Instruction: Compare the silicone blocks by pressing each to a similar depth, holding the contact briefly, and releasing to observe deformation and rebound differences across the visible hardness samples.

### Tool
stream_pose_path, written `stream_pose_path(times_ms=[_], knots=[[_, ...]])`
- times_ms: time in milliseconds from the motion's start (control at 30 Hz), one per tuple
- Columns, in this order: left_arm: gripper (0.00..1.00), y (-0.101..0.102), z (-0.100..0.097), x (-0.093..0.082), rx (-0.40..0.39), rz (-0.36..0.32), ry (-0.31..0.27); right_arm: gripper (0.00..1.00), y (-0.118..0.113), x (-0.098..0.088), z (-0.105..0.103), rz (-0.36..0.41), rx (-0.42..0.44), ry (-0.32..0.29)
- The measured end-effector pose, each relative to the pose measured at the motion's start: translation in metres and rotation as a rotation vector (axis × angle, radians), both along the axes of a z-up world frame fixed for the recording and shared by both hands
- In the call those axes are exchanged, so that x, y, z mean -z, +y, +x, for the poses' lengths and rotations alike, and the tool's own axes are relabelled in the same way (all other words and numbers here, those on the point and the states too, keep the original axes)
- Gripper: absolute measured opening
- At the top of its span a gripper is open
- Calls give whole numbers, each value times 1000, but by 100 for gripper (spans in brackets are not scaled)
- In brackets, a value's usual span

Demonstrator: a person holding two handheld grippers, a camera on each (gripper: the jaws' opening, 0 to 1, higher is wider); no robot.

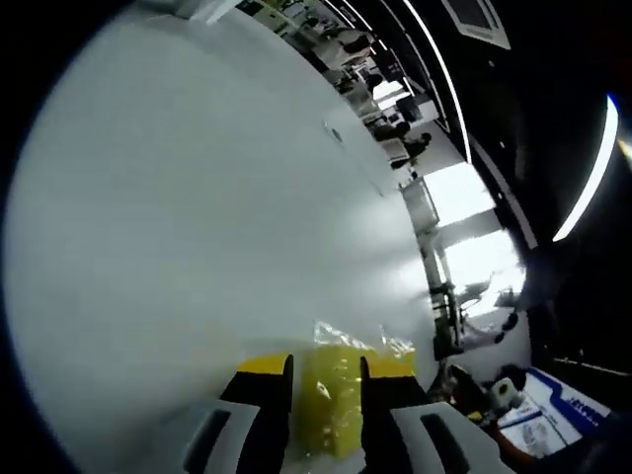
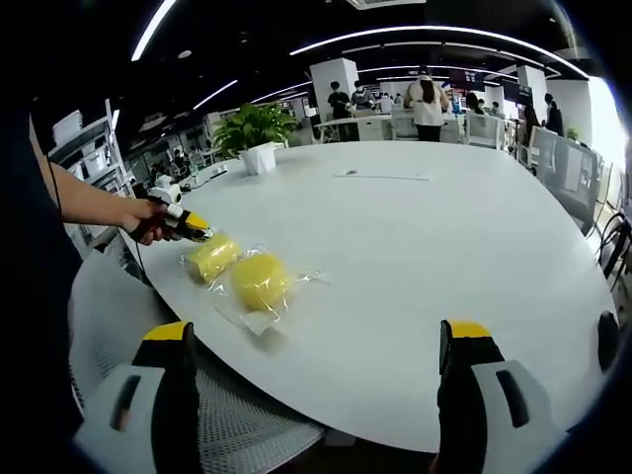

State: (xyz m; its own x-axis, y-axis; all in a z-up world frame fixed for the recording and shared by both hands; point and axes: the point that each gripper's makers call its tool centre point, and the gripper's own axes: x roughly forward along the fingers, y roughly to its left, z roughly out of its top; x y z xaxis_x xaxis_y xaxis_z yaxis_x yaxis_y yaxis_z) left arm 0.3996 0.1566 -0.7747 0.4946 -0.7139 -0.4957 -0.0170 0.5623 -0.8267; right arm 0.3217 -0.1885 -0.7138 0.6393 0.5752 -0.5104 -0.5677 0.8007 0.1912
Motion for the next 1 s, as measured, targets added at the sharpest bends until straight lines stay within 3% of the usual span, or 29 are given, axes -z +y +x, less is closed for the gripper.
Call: stream_pose_path(times_ms=[200,433,633,733,767,900,1000], knots=[[12,-3,4,3,14,0,-5,96,-1,1,1,2,3,5],[4,-5,3,6,-2,-14,18,96,-3,3,2,5,8,10],[4,-6,3,7,-18,-45,31,96,-2,5,2,7,3,17],[0,-8,-1,5,15,-39,22,96,-2,5,4,8,1,16],[0,-7,-4,9,47,12,6,96,-2,5,5,8,0,16],[0,-7,-4,7,12,-15,43,96,-3,3,6,7,-2,15],[0,-7,-6,6,17,-12,31,96,-4,4,6,5,-4,15]])
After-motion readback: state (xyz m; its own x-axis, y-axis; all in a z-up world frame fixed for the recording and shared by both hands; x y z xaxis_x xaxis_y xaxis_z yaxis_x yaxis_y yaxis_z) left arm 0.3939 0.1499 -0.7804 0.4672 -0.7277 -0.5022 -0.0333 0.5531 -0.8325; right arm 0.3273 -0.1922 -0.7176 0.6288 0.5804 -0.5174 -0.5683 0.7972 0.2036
